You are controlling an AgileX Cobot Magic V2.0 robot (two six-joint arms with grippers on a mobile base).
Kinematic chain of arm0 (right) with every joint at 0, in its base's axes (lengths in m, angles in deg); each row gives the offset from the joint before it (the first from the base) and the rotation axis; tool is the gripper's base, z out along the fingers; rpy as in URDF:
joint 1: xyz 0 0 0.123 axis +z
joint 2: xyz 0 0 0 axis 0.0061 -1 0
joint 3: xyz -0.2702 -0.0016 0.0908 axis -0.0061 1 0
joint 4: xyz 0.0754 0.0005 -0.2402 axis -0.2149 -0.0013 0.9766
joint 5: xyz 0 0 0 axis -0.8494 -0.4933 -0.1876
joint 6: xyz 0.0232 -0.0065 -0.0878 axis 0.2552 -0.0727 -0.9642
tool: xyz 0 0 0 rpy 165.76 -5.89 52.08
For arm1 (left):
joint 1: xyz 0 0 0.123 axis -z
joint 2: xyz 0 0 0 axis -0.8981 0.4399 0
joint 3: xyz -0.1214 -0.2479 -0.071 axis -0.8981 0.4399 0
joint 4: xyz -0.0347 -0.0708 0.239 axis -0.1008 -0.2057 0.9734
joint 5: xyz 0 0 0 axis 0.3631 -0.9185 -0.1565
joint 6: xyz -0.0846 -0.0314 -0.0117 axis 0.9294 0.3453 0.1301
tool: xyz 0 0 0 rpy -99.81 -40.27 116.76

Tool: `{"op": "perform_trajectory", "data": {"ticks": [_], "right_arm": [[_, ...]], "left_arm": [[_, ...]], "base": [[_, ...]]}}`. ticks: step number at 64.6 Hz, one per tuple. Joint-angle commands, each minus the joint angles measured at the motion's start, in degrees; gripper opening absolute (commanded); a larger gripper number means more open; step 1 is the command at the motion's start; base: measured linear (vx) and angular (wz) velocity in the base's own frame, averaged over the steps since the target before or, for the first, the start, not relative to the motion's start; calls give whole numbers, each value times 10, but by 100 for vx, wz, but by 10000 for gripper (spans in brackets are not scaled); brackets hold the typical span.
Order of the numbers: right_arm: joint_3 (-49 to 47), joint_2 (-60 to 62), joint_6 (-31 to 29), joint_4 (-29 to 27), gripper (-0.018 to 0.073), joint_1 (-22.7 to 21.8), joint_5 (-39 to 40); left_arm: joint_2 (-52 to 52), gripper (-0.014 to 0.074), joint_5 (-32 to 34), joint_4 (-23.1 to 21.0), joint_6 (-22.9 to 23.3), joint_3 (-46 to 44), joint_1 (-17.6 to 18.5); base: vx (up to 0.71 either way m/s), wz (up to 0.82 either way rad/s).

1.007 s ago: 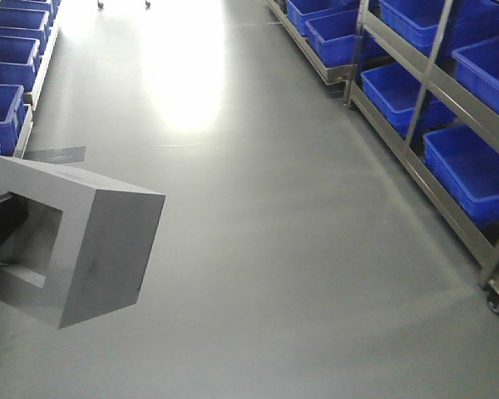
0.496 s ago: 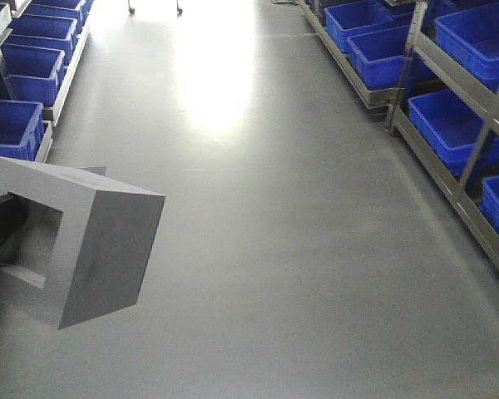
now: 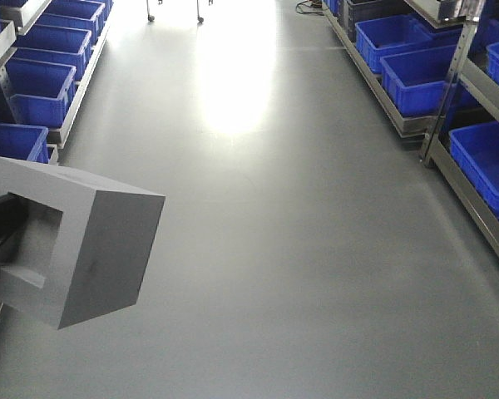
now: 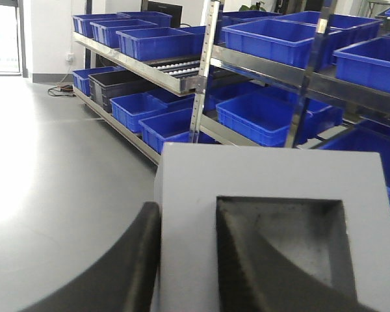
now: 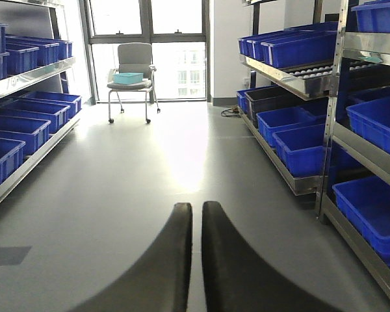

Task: Sort gray base to blue bin
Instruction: 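Drive down the shelf aisle carrying the block in the left gripper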

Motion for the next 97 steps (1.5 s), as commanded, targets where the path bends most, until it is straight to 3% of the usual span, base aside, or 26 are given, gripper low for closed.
{"op": "perform_trajectory", "data": {"ticks": [1,97], "right_arm": [[1,4,-4,4,-4,-2,43],[1,4,-4,4,-4,-2,43]], "left_arm": [[-1,39,64,-2,2,-18,3],[-1,39,64,-2,2,-18,3]], "base": [[49,2],[43,6]]}}
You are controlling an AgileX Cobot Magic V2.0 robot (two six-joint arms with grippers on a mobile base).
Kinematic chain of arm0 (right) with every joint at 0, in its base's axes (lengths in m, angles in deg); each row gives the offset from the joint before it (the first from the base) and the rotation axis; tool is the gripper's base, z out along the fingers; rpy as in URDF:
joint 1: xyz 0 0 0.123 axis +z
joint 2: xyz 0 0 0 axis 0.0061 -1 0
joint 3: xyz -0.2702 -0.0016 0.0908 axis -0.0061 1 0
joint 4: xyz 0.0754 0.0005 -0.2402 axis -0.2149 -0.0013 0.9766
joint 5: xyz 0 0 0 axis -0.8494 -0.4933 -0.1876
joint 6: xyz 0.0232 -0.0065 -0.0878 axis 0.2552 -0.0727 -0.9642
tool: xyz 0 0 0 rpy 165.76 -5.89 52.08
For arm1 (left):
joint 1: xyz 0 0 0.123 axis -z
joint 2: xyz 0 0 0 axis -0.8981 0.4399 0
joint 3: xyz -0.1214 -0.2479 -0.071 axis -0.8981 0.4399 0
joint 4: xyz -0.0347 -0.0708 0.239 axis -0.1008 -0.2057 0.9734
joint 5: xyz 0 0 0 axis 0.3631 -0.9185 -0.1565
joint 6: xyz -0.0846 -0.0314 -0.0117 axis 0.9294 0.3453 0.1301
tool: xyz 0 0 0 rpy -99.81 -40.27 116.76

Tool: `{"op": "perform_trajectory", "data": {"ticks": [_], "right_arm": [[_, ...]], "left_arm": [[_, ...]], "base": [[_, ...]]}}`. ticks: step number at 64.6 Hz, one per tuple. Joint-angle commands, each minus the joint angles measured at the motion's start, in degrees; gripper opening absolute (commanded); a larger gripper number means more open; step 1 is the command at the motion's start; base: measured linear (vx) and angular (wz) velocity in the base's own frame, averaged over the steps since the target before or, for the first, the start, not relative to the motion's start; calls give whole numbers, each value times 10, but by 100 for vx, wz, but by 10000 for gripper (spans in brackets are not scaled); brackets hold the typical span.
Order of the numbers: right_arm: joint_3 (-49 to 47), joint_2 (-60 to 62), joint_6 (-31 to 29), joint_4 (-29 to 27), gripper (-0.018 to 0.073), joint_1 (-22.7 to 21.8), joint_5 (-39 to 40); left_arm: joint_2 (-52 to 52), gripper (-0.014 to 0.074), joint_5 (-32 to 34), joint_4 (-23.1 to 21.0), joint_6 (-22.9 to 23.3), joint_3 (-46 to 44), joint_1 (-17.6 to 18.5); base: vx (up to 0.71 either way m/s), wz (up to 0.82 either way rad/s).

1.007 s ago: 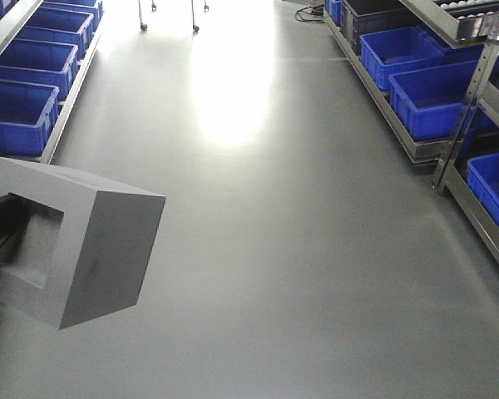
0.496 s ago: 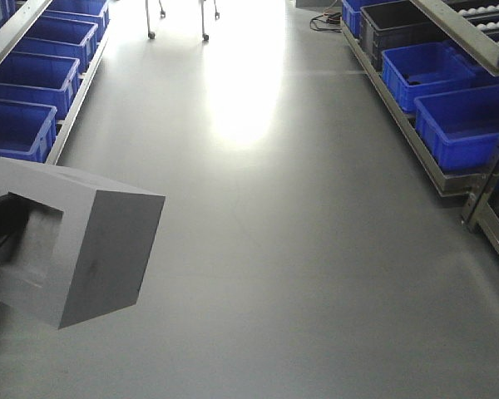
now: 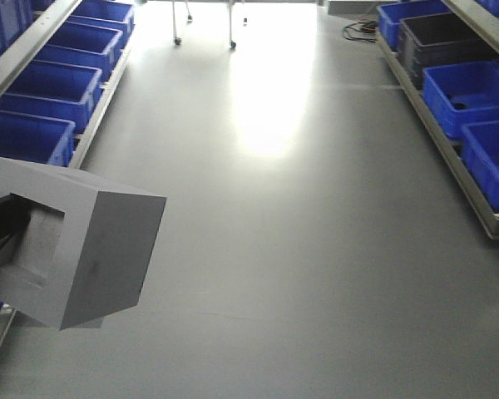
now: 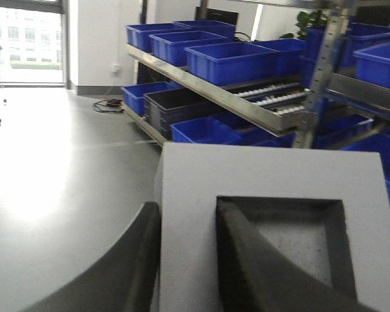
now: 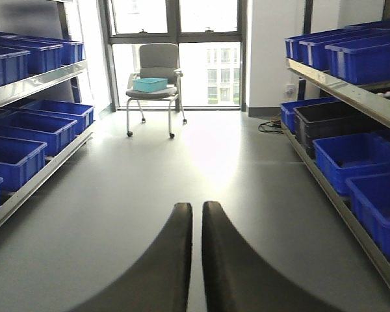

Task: Sort gray base to blue bin
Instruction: 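Drive down the shelf aisle carrying the block in the left gripper, then turn and stop facing the rack of empty blue bins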

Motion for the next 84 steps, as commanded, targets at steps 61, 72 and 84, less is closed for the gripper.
{"op": "perform_trajectory", "data": {"ticks": [61,72,84], "right_arm": [[1,4,-4,4,-4,-2,43],[1,4,-4,4,-4,-2,43],[1,4,-4,4,-4,-2,43]], "left_arm": [[-1,39,64,-2,2,-18,3],[-1,39,64,-2,2,-18,3],[-1,39,64,-2,2,-18,3]], "base": [[29,74],[21,81],[19,79]]}}
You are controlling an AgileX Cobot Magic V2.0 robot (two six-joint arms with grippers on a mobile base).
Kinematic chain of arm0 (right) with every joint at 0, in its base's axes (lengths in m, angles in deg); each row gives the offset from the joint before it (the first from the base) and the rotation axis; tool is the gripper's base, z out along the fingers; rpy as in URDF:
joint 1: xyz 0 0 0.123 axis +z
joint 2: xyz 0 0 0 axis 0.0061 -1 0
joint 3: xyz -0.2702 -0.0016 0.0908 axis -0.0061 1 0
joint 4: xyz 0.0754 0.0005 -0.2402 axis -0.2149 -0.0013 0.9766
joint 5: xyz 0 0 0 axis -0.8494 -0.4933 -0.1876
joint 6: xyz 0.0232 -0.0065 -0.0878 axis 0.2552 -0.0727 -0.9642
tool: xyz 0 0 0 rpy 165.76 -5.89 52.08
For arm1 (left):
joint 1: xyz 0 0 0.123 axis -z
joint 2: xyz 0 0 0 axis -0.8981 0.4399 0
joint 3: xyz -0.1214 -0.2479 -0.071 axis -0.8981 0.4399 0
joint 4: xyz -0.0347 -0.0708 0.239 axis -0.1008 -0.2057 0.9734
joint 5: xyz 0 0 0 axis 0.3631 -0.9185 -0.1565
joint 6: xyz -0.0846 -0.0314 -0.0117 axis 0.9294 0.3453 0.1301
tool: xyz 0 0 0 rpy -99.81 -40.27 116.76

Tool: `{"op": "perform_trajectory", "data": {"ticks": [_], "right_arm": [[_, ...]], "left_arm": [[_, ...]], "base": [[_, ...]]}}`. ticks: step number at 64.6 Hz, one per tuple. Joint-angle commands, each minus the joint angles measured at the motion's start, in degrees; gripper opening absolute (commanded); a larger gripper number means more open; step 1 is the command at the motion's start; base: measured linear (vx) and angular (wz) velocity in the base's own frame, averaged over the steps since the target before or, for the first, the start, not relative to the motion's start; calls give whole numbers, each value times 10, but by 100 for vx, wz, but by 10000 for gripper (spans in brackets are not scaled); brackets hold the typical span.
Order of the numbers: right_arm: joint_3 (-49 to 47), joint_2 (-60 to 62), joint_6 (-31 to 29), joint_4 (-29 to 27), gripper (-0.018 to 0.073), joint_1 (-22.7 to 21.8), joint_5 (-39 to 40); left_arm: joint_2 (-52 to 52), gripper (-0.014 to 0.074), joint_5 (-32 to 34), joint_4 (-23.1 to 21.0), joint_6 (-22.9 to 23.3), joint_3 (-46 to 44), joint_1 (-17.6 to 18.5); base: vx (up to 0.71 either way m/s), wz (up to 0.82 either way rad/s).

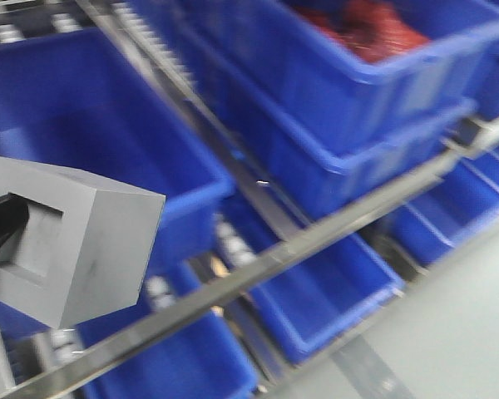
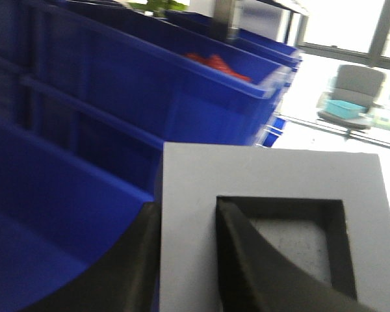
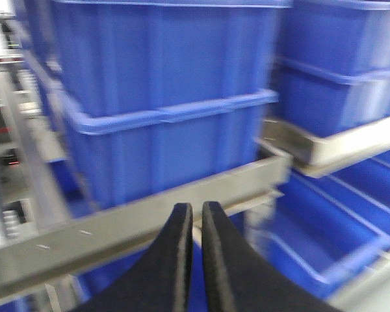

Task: Sort gray base to blue bin
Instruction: 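Turn and stop facing the rack of empty blue bins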

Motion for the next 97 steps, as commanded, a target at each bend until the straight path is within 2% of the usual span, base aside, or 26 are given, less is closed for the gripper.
{"op": "perform_trajectory", "data": {"ticks": [1,44,97], "right_arm": [[1,4,-4,4,-4,-2,43],[1,4,-4,4,-4,-2,43],[1,4,-4,4,-4,-2,43]], "left_arm": [[-1,39,64,-2,2,-18,3],[-1,39,64,-2,2,-18,3],[-1,39,64,-2,2,-18,3]], "base": [[18,77],[13,60],[4,18]]}}
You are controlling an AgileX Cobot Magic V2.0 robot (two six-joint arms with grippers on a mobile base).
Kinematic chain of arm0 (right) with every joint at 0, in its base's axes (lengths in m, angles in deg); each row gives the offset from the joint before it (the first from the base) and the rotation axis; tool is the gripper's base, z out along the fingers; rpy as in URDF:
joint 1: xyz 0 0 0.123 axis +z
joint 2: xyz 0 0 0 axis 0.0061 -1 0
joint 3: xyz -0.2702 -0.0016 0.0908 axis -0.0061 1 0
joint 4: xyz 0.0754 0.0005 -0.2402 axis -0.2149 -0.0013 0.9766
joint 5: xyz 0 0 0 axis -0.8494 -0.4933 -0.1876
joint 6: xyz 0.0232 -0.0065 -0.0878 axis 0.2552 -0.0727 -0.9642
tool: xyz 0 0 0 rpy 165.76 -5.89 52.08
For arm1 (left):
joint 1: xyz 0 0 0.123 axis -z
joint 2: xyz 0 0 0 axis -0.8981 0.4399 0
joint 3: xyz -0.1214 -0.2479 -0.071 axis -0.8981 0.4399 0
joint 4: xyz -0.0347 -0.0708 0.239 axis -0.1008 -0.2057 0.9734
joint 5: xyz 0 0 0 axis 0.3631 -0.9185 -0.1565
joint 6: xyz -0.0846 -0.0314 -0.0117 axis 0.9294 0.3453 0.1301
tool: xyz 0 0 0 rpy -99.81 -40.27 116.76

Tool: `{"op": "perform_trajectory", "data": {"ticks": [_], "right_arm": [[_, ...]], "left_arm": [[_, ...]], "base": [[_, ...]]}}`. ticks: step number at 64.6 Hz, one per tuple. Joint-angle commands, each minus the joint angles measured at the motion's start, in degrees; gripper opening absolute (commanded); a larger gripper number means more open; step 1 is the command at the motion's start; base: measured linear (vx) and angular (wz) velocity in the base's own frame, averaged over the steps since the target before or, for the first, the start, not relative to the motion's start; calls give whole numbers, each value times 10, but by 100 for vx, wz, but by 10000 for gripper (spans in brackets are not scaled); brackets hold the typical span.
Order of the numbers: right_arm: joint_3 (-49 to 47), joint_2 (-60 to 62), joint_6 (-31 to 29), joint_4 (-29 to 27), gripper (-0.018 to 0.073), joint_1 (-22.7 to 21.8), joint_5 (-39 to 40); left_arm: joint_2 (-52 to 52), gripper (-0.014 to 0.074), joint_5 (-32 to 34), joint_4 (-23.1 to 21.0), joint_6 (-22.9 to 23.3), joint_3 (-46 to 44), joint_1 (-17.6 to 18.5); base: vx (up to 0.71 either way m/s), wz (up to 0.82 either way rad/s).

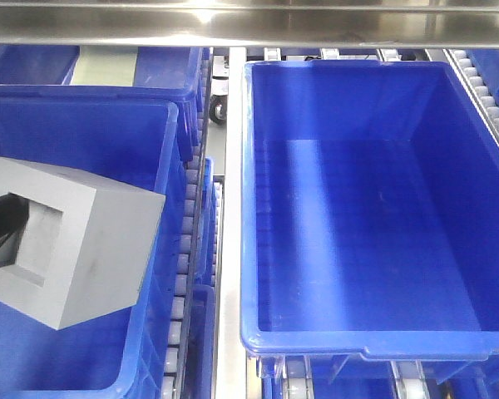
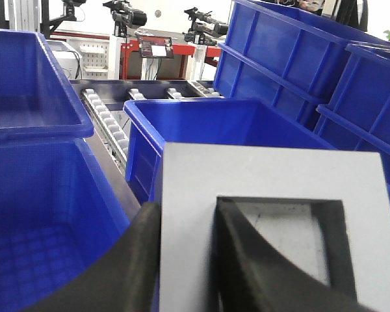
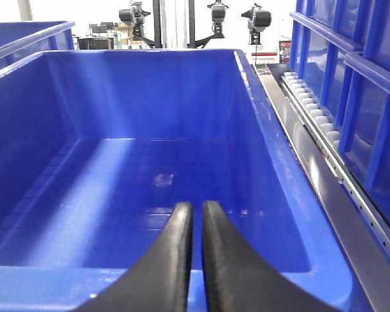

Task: Sort gray base to blue bin
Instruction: 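Turn and stop facing the rack of empty blue bins, then swing the left arm over the empty blue bin and lower the block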

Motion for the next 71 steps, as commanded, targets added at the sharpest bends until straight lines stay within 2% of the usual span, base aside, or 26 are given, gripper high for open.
{"op": "perform_trajectory", "data": {"ticks": [1,38,47,63,71], "right_arm": [[1,4,-4,4,-4,-2,43],[1,4,-4,4,-4,-2,43],[1,4,-4,4,-4,-2,43],[1,4,-4,4,-4,-2,43],[1,4,-4,4,-4,-2,43]], "left_arm": [[-1,39,64,-2,2,-18,3],[-1,39,64,-2,2,-18,3],[-1,39,87,-2,2,-18,3],[-1,39,87,-2,2,-18,3],[12,39,116,-2,4,-18,4]], "base": [[1,3],[0,0],[0,0],[0,0],[0,0]]}}
